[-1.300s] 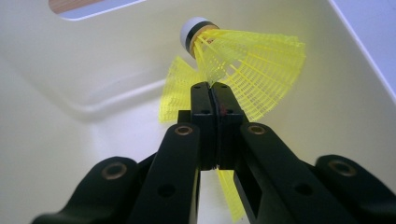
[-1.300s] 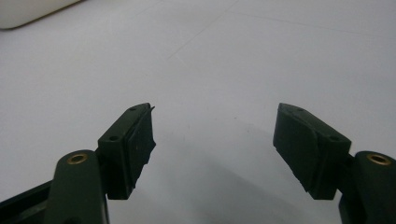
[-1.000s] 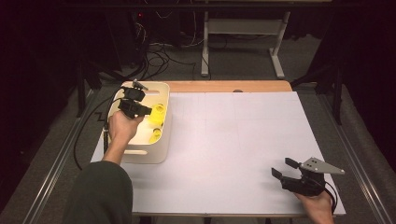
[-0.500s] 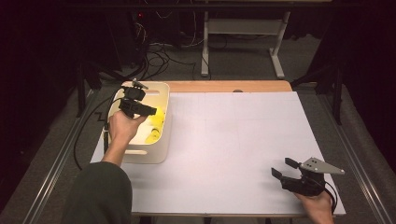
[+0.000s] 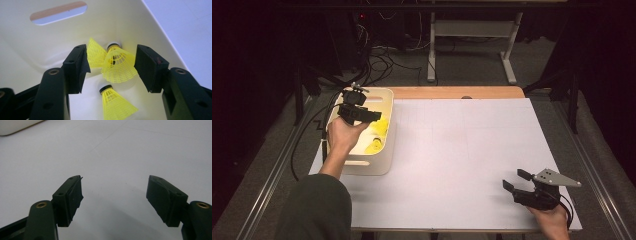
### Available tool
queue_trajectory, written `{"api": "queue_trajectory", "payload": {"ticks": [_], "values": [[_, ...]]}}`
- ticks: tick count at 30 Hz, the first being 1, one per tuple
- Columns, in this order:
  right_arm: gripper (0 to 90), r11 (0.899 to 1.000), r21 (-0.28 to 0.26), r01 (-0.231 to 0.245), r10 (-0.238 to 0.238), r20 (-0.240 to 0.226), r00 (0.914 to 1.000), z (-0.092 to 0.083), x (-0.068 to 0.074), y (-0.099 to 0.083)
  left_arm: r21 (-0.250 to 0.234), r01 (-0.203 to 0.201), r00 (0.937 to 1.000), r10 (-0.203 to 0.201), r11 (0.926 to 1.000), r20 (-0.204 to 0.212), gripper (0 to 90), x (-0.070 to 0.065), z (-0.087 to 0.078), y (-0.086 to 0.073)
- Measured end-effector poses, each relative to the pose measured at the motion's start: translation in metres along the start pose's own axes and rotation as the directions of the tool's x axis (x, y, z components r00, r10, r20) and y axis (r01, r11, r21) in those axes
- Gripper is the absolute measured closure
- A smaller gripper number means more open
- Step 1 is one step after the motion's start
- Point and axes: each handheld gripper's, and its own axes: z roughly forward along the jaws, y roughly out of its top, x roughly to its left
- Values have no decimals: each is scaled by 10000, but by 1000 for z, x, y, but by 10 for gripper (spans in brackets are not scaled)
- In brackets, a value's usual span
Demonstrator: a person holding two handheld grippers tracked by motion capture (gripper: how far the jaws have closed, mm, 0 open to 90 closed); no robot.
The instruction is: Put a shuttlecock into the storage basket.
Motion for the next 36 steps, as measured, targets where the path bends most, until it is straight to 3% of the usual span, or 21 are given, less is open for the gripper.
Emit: {"api": "queue_trajectory", "payload": {"ticks": [21,36], "values": [[295,10000,-8,10,-10,13,10000,0,0,0,-381,-214,9987,231,9990,448,426,-13,-8,6],[295,10000,-35,-8,8,0,10000,0,0,0,-647,-661,9951,706,9957,696,413,-32,-11,16]]}}
